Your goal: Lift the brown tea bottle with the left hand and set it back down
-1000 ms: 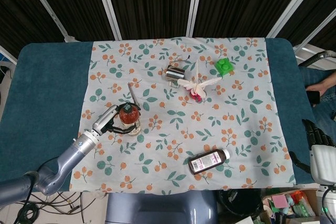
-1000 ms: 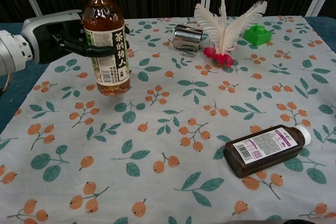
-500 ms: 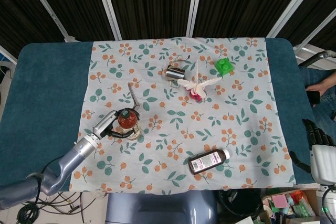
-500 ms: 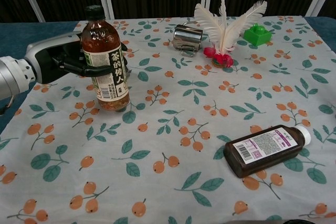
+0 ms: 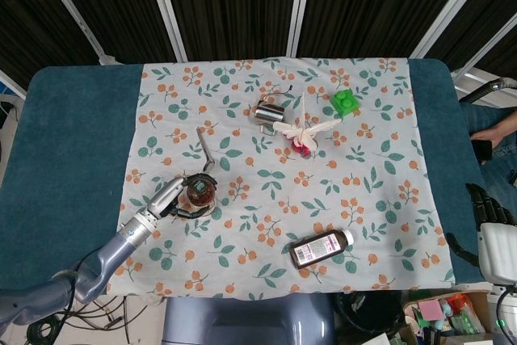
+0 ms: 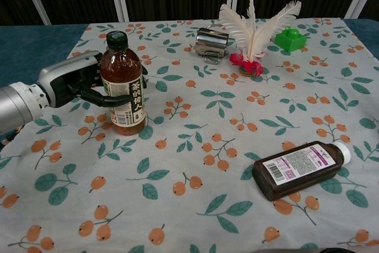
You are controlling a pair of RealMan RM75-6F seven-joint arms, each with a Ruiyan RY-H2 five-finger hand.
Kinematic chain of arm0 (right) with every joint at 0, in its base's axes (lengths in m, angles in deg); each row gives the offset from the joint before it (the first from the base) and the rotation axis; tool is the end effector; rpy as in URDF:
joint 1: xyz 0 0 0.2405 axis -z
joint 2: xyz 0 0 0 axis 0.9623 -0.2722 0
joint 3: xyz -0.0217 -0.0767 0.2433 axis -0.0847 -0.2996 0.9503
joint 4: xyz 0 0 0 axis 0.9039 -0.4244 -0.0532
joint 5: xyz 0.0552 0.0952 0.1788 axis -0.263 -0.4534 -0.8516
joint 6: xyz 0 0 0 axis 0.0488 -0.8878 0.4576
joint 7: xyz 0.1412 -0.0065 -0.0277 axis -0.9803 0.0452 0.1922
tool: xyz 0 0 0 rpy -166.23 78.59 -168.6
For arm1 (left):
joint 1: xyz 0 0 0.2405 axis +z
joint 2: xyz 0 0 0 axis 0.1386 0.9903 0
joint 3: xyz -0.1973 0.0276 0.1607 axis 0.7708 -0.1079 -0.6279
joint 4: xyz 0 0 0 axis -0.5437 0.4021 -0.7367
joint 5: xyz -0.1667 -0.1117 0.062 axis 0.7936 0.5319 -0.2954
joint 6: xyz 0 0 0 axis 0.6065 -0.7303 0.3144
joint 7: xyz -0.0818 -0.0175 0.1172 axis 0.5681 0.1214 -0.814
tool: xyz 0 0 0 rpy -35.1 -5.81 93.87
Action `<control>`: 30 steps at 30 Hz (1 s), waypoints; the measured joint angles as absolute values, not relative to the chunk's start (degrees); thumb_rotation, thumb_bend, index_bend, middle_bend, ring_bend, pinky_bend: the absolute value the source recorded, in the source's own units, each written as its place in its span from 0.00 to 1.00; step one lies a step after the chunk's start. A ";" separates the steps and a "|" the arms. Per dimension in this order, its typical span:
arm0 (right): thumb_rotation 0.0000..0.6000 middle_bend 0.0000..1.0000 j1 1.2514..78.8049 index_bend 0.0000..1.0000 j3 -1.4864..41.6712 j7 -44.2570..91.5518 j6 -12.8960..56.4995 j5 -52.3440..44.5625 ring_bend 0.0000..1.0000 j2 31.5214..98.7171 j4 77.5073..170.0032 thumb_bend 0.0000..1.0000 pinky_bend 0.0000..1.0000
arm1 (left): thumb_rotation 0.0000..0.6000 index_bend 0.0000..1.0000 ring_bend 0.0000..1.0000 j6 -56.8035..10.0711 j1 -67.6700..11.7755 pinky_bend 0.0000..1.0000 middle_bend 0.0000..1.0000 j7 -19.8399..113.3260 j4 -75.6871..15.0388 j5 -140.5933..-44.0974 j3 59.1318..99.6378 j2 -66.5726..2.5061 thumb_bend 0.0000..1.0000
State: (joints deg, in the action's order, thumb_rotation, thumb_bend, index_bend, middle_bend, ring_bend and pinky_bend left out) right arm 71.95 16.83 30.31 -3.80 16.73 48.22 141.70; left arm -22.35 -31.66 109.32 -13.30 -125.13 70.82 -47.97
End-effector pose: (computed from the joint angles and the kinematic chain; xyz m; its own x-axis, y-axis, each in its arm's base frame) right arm -0.3123 -0.1802 0.1700 0.4395 0.1211 0.8901 -0.8980 0.0845 0.4319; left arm -0.1981 0.3289 -0.0528 -0.2906 0.5978 0.7471 0.8383 -0.2173 0.5000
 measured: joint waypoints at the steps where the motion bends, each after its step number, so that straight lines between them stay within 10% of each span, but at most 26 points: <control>1: 1.00 0.09 71.95 0.08 16.84 30.30 -3.80 16.73 0.18 48.23 141.69 0.17 0.26 | 1.00 0.24 0.16 -22.30 -31.70 0.28 0.24 109.68 -13.17 -125.22 70.61 -47.97 0.39; 7: 1.00 0.09 71.92 0.08 16.85 30.31 -3.90 16.87 0.18 48.31 141.65 0.17 0.26 | 1.00 0.00 0.00 -22.25 -32.25 0.12 0.04 111.44 -13.04 -126.48 69.05 -46.87 0.26; 30: 1.00 0.09 71.90 0.08 16.97 30.36 -4.26 17.14 0.18 48.44 141.58 0.17 0.26 | 1.00 0.00 0.00 -29.46 -26.02 0.08 0.02 83.74 -26.47 -122.10 70.04 -34.66 0.26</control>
State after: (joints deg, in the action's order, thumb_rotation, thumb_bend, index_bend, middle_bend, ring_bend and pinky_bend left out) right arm 71.90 16.97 30.36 -4.26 17.14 48.44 141.58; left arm -29.46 -26.02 83.74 -26.47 -122.10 70.04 -34.66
